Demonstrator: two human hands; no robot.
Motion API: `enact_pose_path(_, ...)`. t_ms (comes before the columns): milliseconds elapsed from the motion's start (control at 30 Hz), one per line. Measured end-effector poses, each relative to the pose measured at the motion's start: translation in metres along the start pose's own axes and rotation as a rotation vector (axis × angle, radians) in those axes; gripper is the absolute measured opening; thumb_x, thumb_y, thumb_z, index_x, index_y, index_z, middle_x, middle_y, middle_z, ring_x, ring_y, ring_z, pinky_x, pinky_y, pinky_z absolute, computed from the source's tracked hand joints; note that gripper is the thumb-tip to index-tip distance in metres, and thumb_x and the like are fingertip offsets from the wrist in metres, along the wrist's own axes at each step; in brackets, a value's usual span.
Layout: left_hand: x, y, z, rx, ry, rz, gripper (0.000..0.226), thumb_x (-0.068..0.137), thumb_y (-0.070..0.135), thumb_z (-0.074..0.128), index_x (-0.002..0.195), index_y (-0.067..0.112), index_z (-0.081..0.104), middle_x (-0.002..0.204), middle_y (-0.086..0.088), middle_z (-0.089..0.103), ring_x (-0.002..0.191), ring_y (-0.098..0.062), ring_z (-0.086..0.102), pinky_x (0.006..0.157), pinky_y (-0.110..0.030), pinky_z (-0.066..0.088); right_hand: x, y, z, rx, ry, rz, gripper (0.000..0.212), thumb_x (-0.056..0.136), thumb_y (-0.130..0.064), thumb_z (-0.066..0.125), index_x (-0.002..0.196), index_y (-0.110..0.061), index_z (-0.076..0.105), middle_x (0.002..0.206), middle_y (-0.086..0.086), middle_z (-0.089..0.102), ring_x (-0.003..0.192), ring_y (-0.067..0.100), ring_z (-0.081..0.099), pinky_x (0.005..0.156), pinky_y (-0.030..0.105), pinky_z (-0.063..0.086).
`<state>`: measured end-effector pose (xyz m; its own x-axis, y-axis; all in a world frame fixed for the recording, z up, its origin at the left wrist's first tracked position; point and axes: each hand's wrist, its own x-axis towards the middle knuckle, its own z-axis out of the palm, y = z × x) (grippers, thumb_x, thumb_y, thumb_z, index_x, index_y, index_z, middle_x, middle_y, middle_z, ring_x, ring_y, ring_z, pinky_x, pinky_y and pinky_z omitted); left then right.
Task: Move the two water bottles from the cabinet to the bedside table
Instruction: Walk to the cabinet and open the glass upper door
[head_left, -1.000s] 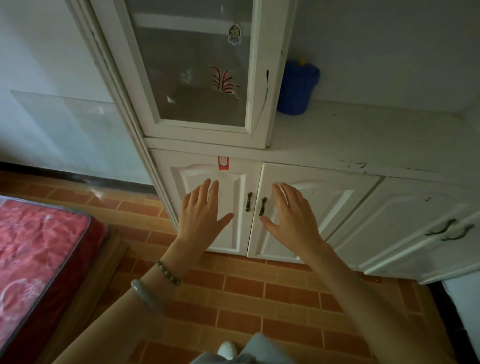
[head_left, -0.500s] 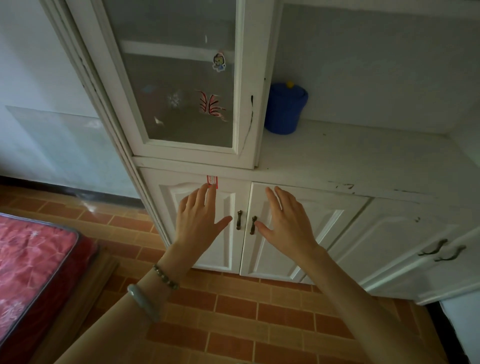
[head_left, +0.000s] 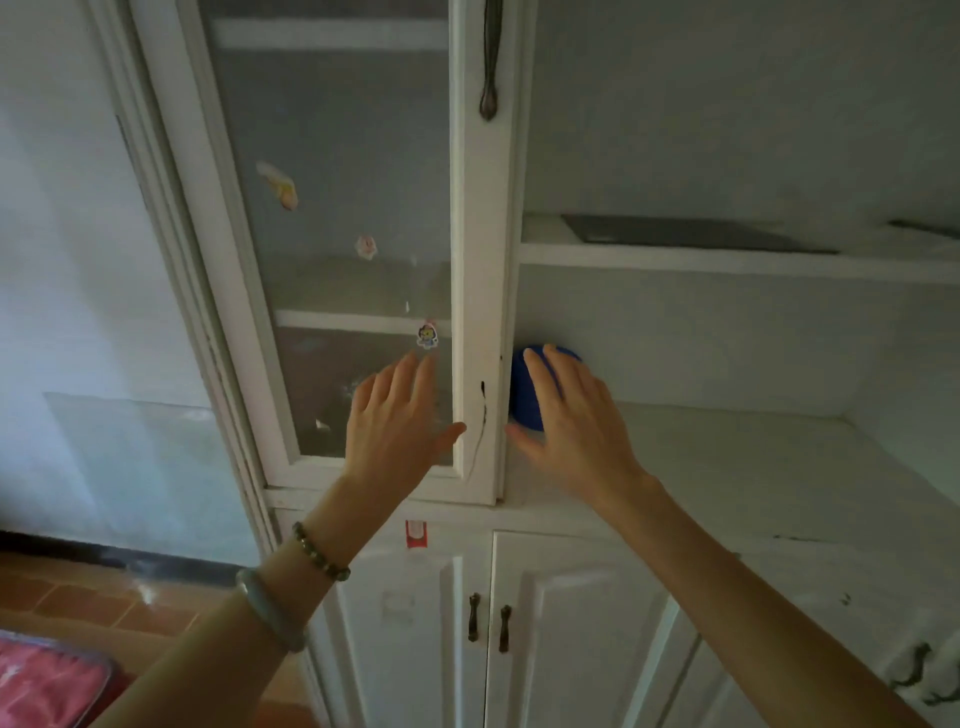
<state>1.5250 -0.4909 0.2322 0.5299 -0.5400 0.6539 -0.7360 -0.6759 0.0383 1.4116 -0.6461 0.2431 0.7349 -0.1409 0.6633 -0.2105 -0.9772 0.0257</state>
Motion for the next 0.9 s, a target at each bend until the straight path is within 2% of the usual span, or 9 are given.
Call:
enact_pose_path(200,0.069,-0.005,-0.045,0.105,0.18,0.055,0.079,0.077,0.055,0.059,0.135,0.005,0.037,0.138,-0.018,0.045,0.125,-0.036,0.044,0.103,-0.05,0.034,0.058,0.013,-0.046,-0.043,0.162,-0.034,0.077,0.078,-0.041,0.067,0.137,-0.002,0.035,0.138,0.023,0.043,0.126,0.038,0.04,0.101,0.047,0.035)
enact_pose_path(333,0.107,-0.001,-0.072,0.146,0.303,0.062,0.082,0.074,0.054,0.064,0.133,0.003,0.039,0.136,-0.018,0.048,0.122,-0.036,0.047,0.1,-0.049,0.037,0.088,0.019,-0.078,-0.036,0.251,-0.034,0.076,0.078,-0.037,0.069,0.135,0.0,0.037,0.136,0.024,0.045,0.124,0.038,0.042,0.1,0.046,0.035)
enact_pose_path(533,0.149,0.001,-0.101,0.19,0.41,0.072,0.082,0.071,0.051,0.069,0.131,0.003,0.04,0.131,-0.019,0.052,0.117,-0.034,0.052,0.098,-0.047,0.041,0.128,0.032,-0.106,-0.07,0.325,-0.021,0.075,0.075,-0.035,0.071,0.132,0.002,0.04,0.132,0.027,0.048,0.12,0.041,0.046,0.096,0.051,0.04)
enact_pose_path(733,0.187,-0.002,-0.117,0.211,0.494,0.07,0.082,0.068,0.05,0.072,0.128,0.0,0.045,0.126,-0.02,0.056,0.114,-0.035,0.055,0.094,-0.048,0.045,0.158,0.04,-0.13,-0.103,0.41,-0.037,0.075,0.075,-0.036,0.071,0.133,0.001,0.04,0.133,0.025,0.048,0.121,0.04,0.046,0.096,0.049,0.039)
enact_pose_path(900,0.222,0.008,-0.124,0.201,0.598,0.106,0.075,0.073,0.05,0.065,0.126,0.001,0.047,0.123,-0.018,0.059,0.113,-0.033,0.056,0.095,-0.047,0.045,0.173,0.046,-0.141,-0.121,0.458,-0.016,0.076,0.071,-0.037,0.075,0.129,0.001,0.044,0.128,0.025,0.053,0.115,0.04,0.052,0.091,0.052,0.044)
